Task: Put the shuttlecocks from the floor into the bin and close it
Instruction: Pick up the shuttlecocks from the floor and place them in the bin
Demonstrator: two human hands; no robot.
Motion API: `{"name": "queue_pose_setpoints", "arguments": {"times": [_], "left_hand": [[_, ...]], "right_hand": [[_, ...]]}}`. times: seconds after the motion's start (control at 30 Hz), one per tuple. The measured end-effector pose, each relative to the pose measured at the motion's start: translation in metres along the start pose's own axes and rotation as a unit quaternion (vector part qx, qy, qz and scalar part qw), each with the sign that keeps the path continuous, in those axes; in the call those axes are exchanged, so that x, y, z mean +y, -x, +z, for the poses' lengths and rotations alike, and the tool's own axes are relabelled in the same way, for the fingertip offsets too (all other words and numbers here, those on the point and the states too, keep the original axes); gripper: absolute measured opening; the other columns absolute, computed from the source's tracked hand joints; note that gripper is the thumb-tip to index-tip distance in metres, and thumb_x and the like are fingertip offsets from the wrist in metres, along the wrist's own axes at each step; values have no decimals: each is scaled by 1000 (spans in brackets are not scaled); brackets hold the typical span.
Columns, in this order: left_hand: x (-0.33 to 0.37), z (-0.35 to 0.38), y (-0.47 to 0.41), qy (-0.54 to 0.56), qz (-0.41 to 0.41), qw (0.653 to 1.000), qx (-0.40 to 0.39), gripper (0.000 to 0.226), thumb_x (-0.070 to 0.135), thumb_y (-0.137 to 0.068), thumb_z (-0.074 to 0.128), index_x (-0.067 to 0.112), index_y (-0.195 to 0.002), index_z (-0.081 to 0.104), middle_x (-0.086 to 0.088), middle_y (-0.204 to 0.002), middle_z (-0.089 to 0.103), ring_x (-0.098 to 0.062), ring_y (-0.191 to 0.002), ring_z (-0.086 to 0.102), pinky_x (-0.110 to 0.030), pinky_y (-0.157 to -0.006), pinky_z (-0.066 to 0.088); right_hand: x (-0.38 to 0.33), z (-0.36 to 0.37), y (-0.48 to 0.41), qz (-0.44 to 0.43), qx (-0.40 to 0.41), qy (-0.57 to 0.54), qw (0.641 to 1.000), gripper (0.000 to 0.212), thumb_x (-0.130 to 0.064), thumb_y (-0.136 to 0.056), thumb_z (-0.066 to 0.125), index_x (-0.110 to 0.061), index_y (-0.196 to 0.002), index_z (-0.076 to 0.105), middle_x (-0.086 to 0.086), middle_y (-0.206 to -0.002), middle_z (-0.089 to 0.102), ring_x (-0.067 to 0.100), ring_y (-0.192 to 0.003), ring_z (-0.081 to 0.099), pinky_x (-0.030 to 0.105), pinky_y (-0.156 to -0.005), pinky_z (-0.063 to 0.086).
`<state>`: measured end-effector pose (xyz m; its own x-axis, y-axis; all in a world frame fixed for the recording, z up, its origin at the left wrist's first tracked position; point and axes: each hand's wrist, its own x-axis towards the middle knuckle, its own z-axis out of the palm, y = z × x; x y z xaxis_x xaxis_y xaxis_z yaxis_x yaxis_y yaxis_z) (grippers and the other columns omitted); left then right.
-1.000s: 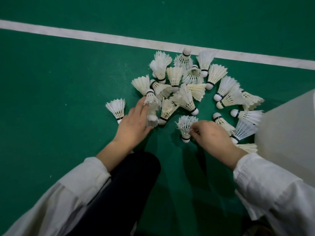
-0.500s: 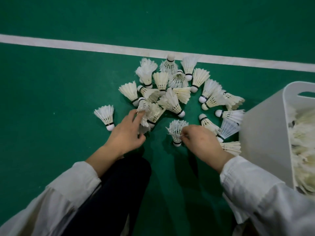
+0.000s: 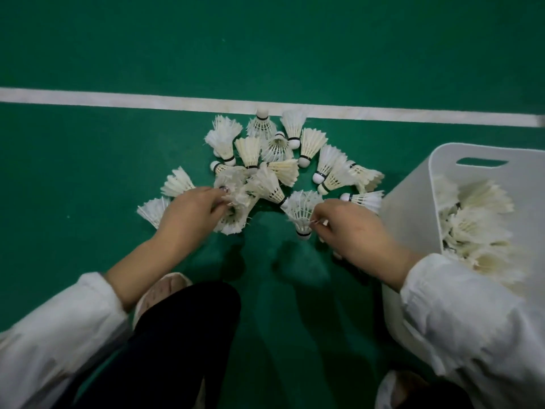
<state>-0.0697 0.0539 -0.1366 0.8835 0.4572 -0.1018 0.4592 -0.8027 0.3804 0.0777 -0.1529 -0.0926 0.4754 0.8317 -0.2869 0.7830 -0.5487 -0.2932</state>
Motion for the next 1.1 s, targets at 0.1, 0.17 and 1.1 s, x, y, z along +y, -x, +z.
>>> {"name": "queue_pose_setpoints", "arguments": {"times": [0.1, 0.17, 1.1], "left_hand": [[32, -35, -15, 6, 50, 998, -25, 19, 26, -90, 56, 14, -97, 69, -5, -90, 67, -23, -81, 59, -33, -68, 45], [68, -61, -25, 1, 89, 995, -37, 21, 27, -90, 56, 10, -95, 69, -8, -89, 68, -26, -80, 60, -35, -68, 47], [327, 52, 40, 187, 156, 968, -59, 17, 27, -88, 58, 21, -100, 69, 4, -89, 66, -13, -82, 60, -37, -74, 51]], "right_hand": [[17, -33, 24, -42, 9, 26, 999, 18, -27, -94, 47, -16, -100, 59, -1, -102, 60, 20, -96, 58, 35, -77, 49], [30, -59, 47, -53, 24, 46, 997, 17, -27, -93, 48, -18, -101, 61, -3, -102, 61, 18, -97, 59, 31, -74, 46], [227, -37, 199, 248, 72, 64, 964, 22, -11, -90, 46, -2, -80, 63, 17, -91, 67, 35, -90, 62, 35, -74, 45]]}}
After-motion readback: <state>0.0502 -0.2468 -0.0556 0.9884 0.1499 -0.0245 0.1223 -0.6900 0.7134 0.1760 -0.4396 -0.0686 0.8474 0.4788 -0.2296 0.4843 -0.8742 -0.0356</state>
